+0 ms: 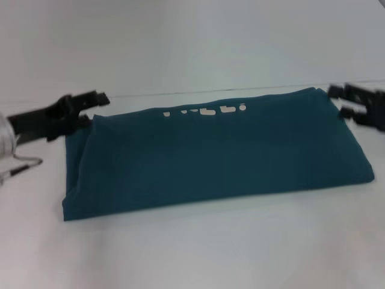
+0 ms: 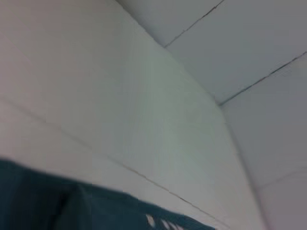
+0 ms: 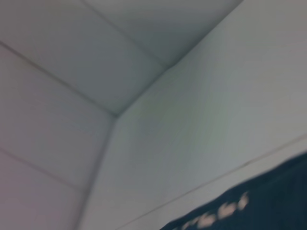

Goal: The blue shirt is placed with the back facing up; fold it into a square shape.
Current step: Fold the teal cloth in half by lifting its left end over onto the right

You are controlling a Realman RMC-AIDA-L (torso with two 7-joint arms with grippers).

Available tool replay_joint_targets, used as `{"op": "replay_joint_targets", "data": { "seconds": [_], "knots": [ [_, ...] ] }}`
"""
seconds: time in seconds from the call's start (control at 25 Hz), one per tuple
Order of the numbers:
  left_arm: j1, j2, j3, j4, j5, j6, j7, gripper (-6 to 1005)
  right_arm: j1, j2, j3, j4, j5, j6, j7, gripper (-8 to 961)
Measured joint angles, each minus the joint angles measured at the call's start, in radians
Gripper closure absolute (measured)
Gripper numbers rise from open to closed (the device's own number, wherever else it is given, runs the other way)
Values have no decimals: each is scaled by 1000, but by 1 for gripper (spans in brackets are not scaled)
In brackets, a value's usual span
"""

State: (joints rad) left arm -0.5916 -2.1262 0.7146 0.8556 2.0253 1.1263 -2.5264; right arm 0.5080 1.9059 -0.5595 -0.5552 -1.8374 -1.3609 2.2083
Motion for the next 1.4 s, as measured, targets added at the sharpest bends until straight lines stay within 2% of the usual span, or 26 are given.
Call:
{"op": "replay_joint_targets", "data": {
  "seconds": [0.04, 0.16, 0.24, 0.32, 0.44, 0.68, 0.76, 0.8, 0.96, 1.08, 1.4],
  "knots": [
    [16, -1, -19, -19, -21, 32, 14, 212, -26, 4, 1, 12, 24, -39, -14, 107],
    [49, -6, -81, -98, -72, 96, 58, 217, -100, 23, 15, 30, 75, -121, -47, 47],
    [64, -9, -97, -153, -105, 109, 90, 217, -131, 32, 30, 28, 86, -146, -59, 7],
    [69, -10, -103, -206, -115, 101, 110, 216, -146, 33, 38, 25, 89, -162, -68, 7],
    [76, -15, -106, -274, -114, 40, 127, 216, -144, 27, 36, 26, 85, -176, -81, 7],
    [82, -35, -107, -302, -125, -49, 158, 216, -110, 24, 29, 25, 63, -176, -95, 7],
    [80, -39, -107, -311, -143, -64, 175, 217, -101, 26, 29, 25, 52, -176, -96, 7],
    [73, -41, -107, -341, -207, -85, 223, 217, -98, 27, 29, 25, 48, -176, -97, 7],
    [55, -36, -105, -374, -256, -123, 256, 216, -94, 32, 30, 25, 43, -176, -97, 7],
    [41, -36, -99, -385, -256, -201, 259, 216, -93, 34, 30, 29, 43, -179, -98, 7],
    [23, -37, -83, -415, -250, -293, 309, 215, -92, 33, 29, 35, 33, -170, -90, 7]
  ]
}}
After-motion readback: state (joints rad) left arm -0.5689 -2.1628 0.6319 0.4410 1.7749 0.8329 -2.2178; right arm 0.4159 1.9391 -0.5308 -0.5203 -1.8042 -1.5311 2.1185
